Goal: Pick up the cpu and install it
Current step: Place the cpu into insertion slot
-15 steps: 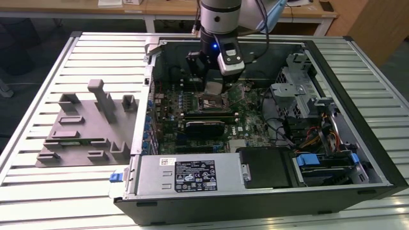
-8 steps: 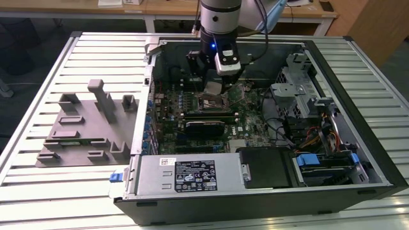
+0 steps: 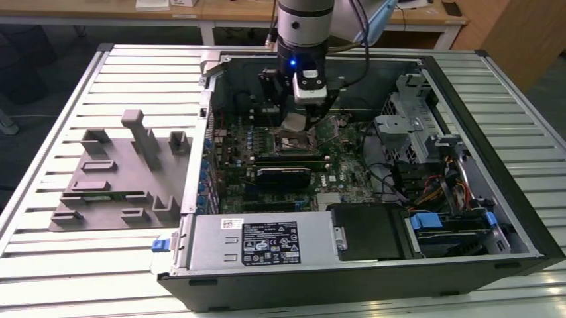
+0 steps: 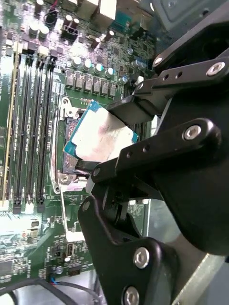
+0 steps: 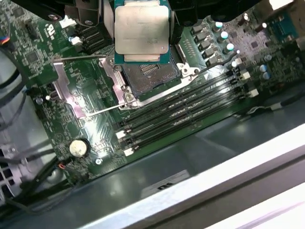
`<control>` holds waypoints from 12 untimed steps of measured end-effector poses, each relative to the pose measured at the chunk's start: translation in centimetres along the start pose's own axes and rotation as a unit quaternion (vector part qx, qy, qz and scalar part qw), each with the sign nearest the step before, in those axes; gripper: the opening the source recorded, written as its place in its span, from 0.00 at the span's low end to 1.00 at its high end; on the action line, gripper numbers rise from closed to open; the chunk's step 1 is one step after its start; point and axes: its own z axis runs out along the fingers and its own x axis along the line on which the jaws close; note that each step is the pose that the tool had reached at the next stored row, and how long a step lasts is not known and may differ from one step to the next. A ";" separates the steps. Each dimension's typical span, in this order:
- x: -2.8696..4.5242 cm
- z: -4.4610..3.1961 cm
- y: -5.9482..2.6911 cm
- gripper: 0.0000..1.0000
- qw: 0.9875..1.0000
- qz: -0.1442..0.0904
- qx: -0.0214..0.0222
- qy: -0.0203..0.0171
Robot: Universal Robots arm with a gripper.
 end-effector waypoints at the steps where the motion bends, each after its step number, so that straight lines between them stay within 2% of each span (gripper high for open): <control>1: 0.00 0.00 0.00 0.55 1.000 0.007 0.000 0.000; 6: 0.00 0.00 0.00 0.55 0.999 0.040 0.001 0.001; 7: 0.00 0.00 0.00 0.55 0.999 0.053 0.002 0.001; 8: 0.00 0.00 0.00 0.55 0.997 0.074 0.002 0.001; 12: 0.00 0.01 0.00 0.55 0.995 0.102 0.003 0.001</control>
